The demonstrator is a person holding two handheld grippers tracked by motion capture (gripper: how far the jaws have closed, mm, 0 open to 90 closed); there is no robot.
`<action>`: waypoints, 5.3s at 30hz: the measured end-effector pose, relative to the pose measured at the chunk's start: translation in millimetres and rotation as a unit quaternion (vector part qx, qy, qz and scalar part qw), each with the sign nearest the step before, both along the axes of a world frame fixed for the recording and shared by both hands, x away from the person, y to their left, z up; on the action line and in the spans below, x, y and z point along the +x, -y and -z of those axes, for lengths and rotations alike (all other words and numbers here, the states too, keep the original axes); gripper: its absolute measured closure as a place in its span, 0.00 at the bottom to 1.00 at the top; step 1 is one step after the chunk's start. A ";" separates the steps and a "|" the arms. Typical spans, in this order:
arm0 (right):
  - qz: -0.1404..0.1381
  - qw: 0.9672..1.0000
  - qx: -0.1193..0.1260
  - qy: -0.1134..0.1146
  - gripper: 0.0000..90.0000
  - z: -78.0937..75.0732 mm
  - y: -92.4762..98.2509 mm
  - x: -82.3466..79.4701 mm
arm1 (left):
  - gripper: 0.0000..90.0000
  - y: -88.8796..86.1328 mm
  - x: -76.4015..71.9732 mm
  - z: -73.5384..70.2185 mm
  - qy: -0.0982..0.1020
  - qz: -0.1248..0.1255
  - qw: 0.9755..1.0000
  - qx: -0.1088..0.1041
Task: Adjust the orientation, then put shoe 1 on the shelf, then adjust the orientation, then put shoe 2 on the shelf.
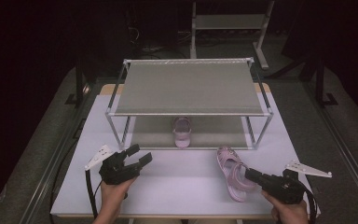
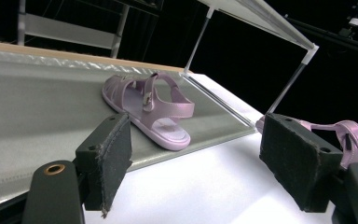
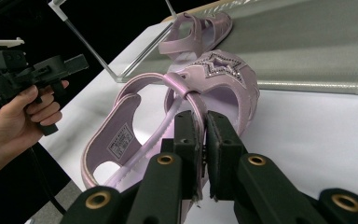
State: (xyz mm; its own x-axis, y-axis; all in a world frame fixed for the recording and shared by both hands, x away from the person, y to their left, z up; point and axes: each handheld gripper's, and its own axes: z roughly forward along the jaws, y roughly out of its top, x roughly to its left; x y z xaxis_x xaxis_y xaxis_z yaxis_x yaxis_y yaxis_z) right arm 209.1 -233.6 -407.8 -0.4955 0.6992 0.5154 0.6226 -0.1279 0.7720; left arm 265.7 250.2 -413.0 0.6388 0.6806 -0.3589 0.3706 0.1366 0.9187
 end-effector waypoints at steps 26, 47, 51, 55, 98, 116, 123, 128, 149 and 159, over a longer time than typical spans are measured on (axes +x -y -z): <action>0.005 1.000 0.003 -0.005 0.92 -0.8 -18.1 22.9 | 0.27 -4.2 4.2 3.1 -0.008 -0.001 1.000 0.000; 0.011 1.000 0.022 0.005 0.92 -5.6 -28.7 37.5 | 0.27 -4.2 2.6 5.5 -0.014 -0.002 1.000 0.000; 0.008 1.000 0.028 0.006 0.92 -6.1 -33.3 40.7 | 0.27 -4.9 2.7 5.7 -0.015 -0.001 1.000 -0.001; 0.008 0.999 0.031 0.005 0.92 -4.9 -42.7 48.4 | 0.27 -7.0 4.3 7.2 -0.017 -0.003 1.000 0.003; 0.096 0.995 -0.005 0.034 0.92 17.4 -86.3 125.3 | 0.27 -6.5 4.0 6.7 -0.018 0.005 1.000 -0.003; 0.112 0.993 -0.041 0.019 0.92 21.3 -105.2 160.8 | 0.26 -5.8 3.5 5.5 -0.012 0.007 1.000 -0.007; 0.133 0.989 -0.054 0.025 0.92 22.2 -105.9 169.2 | 0.26 -3.2 4.4 6.9 -0.015 0.013 1.000 -0.007; 0.125 0.990 -0.066 0.026 0.92 24.9 -110.3 173.0 | 0.26 -2.7 3.7 6.5 -0.014 0.014 1.000 -0.007; 0.096 0.989 -0.101 0.043 0.91 32.3 -120.8 173.5 | 0.26 -1.8 4.5 6.6 -0.017 0.014 1.000 -0.011; 0.096 0.992 -0.074 0.030 0.84 33.6 -119.8 172.4 | 0.26 0.5 2.9 7.0 -0.015 0.019 1.000 -0.005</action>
State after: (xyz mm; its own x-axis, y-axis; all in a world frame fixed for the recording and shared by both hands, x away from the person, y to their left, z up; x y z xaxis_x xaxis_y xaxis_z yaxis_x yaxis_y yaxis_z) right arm 381.5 -113.8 -441.4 -0.3722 0.8494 0.3740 0.5502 -0.1226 0.8260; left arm 268.7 249.7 -420.0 0.6528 0.6521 -0.3856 0.4040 0.1309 0.9053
